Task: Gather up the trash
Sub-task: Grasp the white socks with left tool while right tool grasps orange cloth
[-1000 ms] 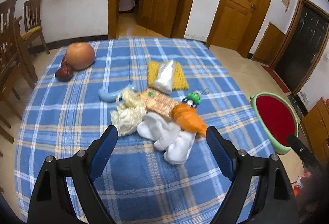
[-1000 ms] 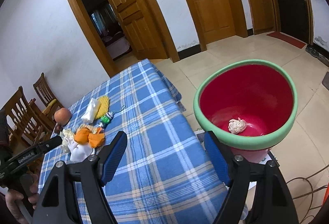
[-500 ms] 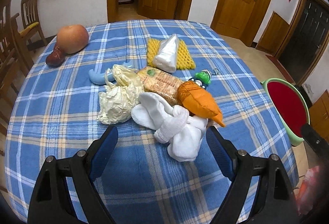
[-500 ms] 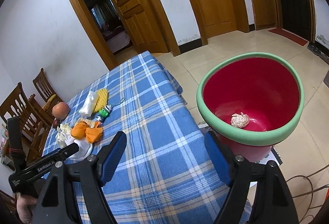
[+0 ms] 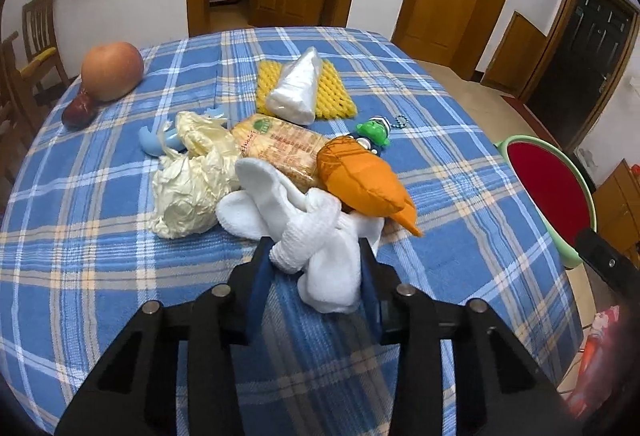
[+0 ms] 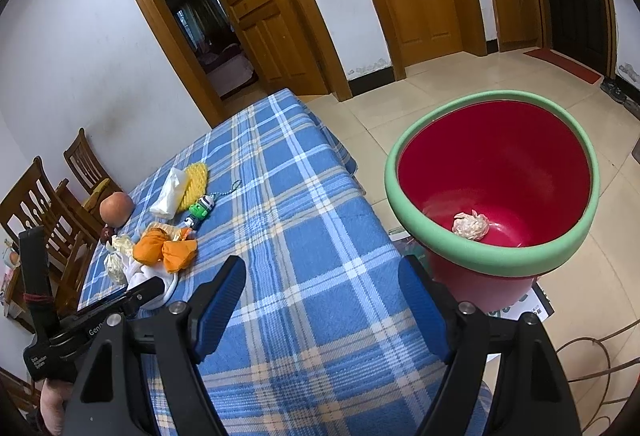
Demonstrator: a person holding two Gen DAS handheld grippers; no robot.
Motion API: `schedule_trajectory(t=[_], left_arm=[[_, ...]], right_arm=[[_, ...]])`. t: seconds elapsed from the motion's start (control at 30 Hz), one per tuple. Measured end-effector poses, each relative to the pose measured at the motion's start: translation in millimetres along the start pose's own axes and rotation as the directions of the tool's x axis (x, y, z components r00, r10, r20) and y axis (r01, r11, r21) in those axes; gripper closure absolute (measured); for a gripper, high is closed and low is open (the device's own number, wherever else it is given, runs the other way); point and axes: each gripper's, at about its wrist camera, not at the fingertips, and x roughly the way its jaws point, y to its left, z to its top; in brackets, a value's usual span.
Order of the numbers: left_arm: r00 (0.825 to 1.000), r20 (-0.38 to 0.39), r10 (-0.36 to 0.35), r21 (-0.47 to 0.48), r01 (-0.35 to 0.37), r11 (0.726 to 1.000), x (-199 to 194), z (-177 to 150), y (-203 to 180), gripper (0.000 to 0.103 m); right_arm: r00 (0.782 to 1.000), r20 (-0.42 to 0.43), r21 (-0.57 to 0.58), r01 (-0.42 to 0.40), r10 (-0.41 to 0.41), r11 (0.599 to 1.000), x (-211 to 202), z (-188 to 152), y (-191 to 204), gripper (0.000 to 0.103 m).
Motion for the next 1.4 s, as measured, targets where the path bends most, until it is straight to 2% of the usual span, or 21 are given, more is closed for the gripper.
schedule_trajectory(t=[0.47,0.97,1.4], left_arm=[[0.999,0.034,-0.01,-0.035,0.011,0.999,-34.2,-10.3,21.5,0.068],[0.993,0.115,0.037,-0.119,-0.023,0.993,-77.5,-21.2,63.6,0.068],[0.987,0.105,0.122,-0.188,-0.101,0.977,-71.3,-24.1,96.7,0.068]], right_arm=[[1.0,-0.011,-0.044,-0.022,0.022,0.999,4.4,-2.4,19.1,0.022],[0.994,-0.061,-0.163,-0.1,0.091,0.982,23.9,-7.9,76.5,0.022],[0.98,-0.142,-0.27,-0.171,0.137,0.948,56.3,-20.4,137.4,0.022]])
